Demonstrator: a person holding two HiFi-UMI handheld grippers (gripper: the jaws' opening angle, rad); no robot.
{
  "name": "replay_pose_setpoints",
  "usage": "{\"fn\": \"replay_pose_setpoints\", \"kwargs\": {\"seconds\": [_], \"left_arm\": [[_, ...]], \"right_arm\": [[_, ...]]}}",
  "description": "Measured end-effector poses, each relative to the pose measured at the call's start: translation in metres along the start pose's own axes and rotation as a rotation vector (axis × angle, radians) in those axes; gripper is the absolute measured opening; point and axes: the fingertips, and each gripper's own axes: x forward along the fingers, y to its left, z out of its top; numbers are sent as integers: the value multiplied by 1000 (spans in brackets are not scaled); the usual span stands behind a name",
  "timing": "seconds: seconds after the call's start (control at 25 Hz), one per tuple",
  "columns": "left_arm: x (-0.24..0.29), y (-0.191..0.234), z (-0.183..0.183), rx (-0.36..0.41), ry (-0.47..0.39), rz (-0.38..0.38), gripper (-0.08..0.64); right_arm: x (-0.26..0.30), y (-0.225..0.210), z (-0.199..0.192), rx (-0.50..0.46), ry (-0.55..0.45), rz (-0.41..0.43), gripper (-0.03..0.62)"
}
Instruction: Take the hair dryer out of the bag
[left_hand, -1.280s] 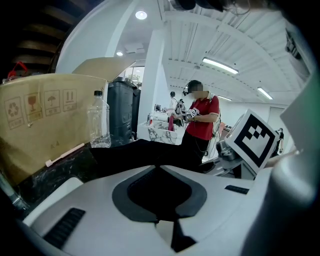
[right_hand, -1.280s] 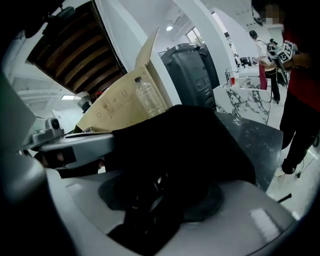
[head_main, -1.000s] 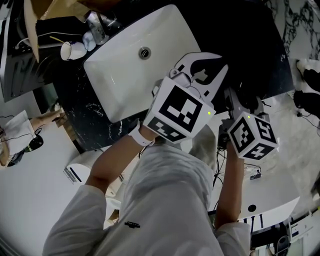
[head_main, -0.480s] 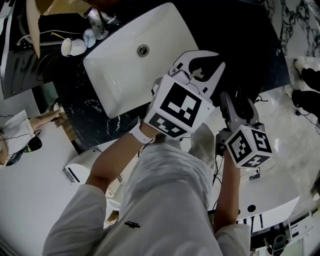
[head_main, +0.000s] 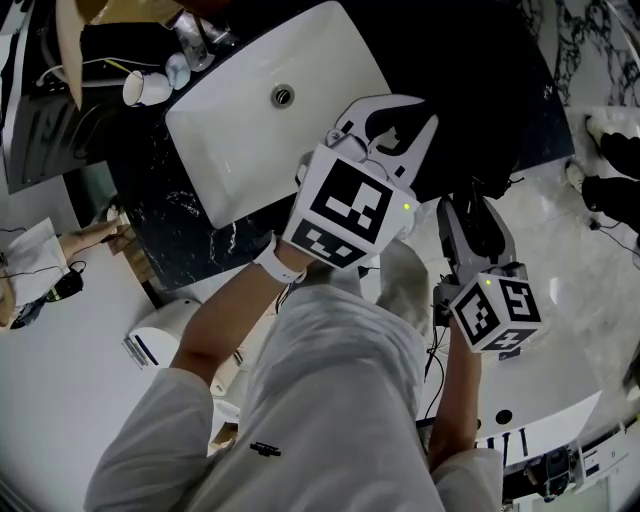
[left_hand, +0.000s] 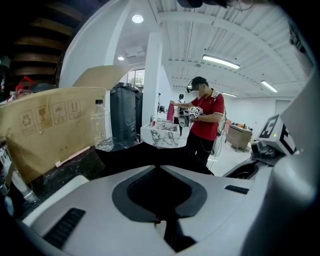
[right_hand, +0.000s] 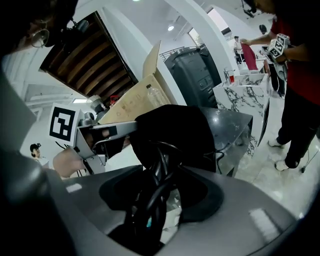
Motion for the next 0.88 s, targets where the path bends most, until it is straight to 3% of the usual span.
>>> {"fn": "replay_pose_setpoints", "kwargs": {"seconds": [0.56, 0.88], "left_arm": [[-17, -14, -4, -4, -3, 46, 28], [-27, -18, -11, -61, -2, 68, 31]], "right_arm": [[-40, 11, -12, 20, -17, 44, 221], [-66, 18, -21, 66, -12, 102, 218]]}}
